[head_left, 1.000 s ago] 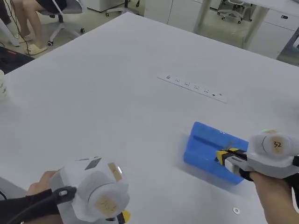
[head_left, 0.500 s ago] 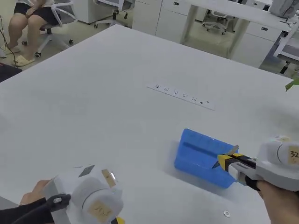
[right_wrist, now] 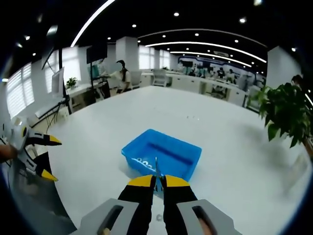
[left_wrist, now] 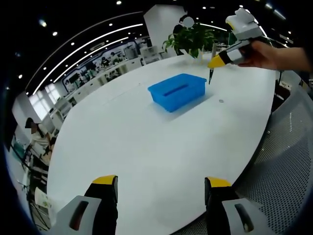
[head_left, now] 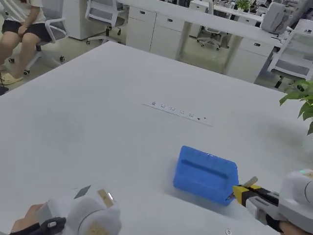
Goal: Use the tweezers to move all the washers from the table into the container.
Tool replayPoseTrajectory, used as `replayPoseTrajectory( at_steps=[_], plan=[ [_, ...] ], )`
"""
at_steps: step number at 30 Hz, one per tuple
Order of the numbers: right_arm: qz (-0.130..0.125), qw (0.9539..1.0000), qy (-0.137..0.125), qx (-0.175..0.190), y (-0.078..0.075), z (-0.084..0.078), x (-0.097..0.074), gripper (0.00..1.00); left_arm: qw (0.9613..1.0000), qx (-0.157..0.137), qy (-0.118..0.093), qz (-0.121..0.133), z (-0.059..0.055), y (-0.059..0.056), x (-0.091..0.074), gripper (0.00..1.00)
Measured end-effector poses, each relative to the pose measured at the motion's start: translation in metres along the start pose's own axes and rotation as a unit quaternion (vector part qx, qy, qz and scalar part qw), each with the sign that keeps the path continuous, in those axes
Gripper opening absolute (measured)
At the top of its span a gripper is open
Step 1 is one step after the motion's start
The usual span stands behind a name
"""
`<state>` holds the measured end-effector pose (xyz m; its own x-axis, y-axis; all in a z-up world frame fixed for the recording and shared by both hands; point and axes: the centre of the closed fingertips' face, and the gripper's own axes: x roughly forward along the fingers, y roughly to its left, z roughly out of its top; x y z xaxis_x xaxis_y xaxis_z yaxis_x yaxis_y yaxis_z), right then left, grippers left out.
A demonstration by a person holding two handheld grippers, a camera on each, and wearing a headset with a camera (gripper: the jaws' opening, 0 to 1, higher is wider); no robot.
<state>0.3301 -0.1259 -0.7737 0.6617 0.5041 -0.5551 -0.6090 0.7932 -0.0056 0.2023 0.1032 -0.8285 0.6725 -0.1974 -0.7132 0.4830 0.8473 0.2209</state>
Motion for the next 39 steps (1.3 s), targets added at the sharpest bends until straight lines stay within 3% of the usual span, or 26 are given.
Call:
replayPoseTrajectory(
  at_steps=[16,26,39],
  plan=[
    [-0.022,0.9982,0.046,0.031,-0.006,-0.054,-0.001,0.03,1.0000,-0.001,0.000,0.001,0.000,0.001,0.000,0.73],
    [-0.026,0.9970,0.053,0.050,-0.014,-0.061,0.003,0.03,1.0000,0.000,0.002,0.001,-0.001,0.001,0.000,0.73],
    [-0.023,0.9970,0.043,0.060,-0.011,-0.062,0.004,0.03,1.0000,0.004,0.006,0.000,-0.002,0.000,0.001,0.73]
  ],
)
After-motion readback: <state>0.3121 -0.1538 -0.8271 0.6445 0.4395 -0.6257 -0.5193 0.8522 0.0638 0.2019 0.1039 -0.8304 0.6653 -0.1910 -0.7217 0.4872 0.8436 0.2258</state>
